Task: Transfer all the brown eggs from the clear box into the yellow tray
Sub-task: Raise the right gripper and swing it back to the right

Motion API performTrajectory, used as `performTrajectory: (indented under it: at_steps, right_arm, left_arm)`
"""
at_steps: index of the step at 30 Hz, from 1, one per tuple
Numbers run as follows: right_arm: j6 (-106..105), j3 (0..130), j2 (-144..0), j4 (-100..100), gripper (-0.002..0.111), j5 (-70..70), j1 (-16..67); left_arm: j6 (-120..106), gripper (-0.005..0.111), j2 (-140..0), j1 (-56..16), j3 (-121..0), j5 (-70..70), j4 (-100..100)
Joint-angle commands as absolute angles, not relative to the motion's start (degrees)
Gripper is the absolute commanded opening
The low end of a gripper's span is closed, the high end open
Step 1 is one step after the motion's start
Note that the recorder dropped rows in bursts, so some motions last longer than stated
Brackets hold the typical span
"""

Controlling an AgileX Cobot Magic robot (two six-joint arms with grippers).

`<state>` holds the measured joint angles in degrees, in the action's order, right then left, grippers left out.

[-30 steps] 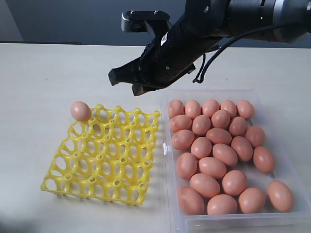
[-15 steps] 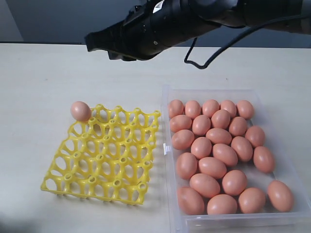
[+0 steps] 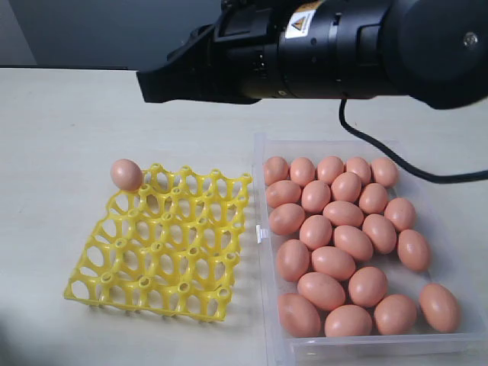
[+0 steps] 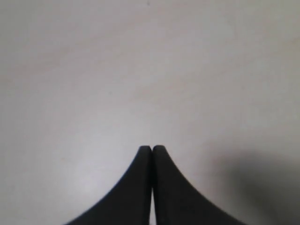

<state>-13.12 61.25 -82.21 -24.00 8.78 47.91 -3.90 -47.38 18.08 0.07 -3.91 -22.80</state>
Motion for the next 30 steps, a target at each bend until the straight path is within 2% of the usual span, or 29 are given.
performTrajectory:
  at_steps: [1, 6, 10, 17, 25, 30]
  right_arm:
    - [-11.9, 58.2, -81.6, -26.0, -0.001, 6.7, 48.0]
    - [-12.0, 58.1, -81.3, -21.1, -0.001, 11.2, 48.0]
    - [-12.0, 58.1, -78.0, -18.2, -0.001, 12.8, 48.0]
    - [-12.0, 58.1, -71.1, -18.7, -0.001, 5.7, 48.0]
    - [-11.8, 58.1, -65.2, -21.7, -0.001, 6.6, 48.0]
    - [-11.8, 58.1, -63.7, -27.8, -0.001, 1.7, 48.0]
  left_arm:
    - [-3.6, 0.000, -43.6, 17.0, 0.0, -2.8, -22.6]
    - [-3.6, 0.000, -34.9, 11.1, 0.0, -2.9, -22.6]
    - [-3.6, 0.000, -21.6, 6.0, 0.0, -2.9, -22.6]
    - [-3.6, 0.000, -4.1, 0.8, 0.0, -2.9, -22.6]
    - [-3.6, 0.000, 0.0, 0.4, 0.0, -3.0, -22.6]
    - [-3.6, 0.000, 0.0, 0.4, 0.0, -3.1, -22.6]
